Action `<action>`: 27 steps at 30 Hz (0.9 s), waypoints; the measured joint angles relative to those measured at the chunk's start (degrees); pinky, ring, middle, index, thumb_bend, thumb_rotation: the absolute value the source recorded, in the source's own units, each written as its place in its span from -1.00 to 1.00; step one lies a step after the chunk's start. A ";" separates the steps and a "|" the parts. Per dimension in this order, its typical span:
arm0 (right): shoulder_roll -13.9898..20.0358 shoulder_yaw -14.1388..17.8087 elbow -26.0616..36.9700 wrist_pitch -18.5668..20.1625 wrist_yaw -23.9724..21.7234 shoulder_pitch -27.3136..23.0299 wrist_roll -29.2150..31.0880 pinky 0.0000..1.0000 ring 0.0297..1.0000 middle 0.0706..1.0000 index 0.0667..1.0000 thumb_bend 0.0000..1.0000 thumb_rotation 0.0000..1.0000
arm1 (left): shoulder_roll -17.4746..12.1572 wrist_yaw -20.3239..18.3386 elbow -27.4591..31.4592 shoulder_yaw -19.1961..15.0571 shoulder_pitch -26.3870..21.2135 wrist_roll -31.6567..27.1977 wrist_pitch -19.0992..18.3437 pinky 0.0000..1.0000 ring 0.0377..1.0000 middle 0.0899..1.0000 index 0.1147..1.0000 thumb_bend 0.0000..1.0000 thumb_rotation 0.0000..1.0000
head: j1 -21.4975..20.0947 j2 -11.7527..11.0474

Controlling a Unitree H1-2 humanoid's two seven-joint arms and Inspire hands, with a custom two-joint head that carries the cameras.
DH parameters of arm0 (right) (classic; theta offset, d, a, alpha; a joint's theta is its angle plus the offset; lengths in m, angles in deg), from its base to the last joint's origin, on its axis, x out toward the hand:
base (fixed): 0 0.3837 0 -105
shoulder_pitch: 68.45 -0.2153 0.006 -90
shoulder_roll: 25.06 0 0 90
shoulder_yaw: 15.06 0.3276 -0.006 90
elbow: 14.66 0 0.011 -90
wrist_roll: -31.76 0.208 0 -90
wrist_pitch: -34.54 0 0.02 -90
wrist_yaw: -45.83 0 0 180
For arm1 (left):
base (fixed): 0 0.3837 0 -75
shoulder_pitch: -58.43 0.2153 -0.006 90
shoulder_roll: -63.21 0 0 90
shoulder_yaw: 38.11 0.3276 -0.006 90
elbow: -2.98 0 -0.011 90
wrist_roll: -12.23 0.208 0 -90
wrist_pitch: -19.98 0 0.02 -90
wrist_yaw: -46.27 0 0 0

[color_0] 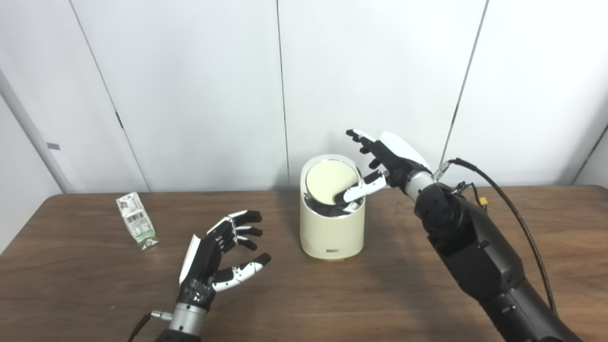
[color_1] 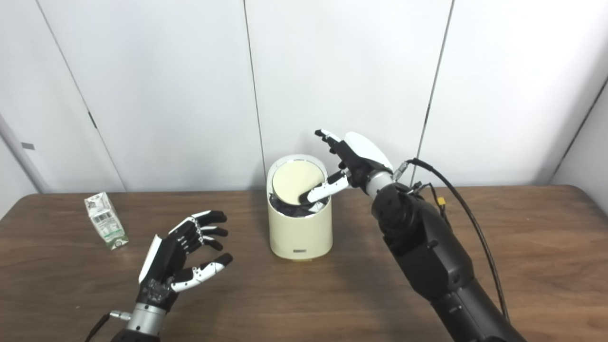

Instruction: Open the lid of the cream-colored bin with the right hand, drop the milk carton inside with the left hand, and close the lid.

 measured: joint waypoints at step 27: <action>-4.25 6.81 11.39 2.96 -5.21 4.82 -9.02 0.35 0.68 0.81 0.77 0.60 -0.56 | 0.68 -0.03 1.20 0.37 0.59 -0.15 -1.68 0.06 0.30 0.47 0.46 0.22 -1.00 | 0.44 0.70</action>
